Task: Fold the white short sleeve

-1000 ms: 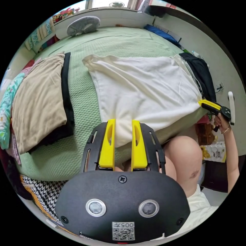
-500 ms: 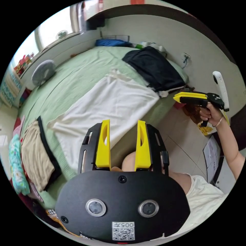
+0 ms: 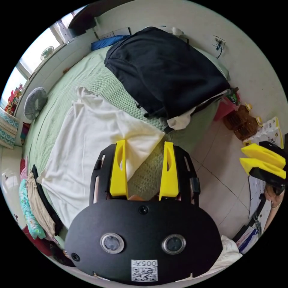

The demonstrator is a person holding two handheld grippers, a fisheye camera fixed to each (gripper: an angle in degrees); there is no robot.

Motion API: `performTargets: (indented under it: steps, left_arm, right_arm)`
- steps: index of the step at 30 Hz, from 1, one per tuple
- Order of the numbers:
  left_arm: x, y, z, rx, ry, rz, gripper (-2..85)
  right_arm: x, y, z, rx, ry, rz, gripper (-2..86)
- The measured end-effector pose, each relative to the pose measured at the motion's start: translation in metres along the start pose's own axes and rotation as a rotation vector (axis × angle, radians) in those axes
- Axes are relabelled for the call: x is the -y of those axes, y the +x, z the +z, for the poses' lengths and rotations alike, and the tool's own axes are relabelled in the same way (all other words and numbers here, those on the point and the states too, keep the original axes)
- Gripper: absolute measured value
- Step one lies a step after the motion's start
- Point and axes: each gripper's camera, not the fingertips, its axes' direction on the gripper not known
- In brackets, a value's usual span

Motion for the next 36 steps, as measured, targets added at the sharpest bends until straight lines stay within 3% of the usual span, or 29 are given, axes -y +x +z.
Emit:
performTargets:
  steps: [8, 13, 18, 23, 30, 36]
  left_arm:
    - [-0.008, -0.010, -0.006, -0.061, 0.013, -0.058, 15.9]
    - [-0.025, -0.044, -0.017, -0.120, 0.059, -0.137, 4.4]
    - [-0.059, -0.091, -0.042, -0.283, 0.167, -0.220, 3.5]
    - [-0.101, -0.125, -0.063, -0.293, 0.256, -0.281, 3.5]
    - [-0.146, -0.167, -0.073, -0.326, 0.264, -0.299, 3.5]
    - [-0.180, -0.201, -0.079, -0.382, 0.287, -0.323, 3.3]
  right_arm:
    - [0.037, 0.005, 0.022, 0.066, -0.051, -0.022, 4.6]
    - [0.064, -0.003, 0.025, 0.081, -0.052, -0.074, 4.6]
    - [0.120, -0.005, 0.017, 0.084, 0.019, -0.040, 6.2]
    - [0.203, -0.024, 0.019, 0.212, 0.033, -0.100, 11.8]
    - [0.332, -0.049, 0.097, 0.378, -0.213, -0.006, 13.7]
    - [0.374, -0.074, 0.145, 0.200, -0.324, 0.010, 14.1]
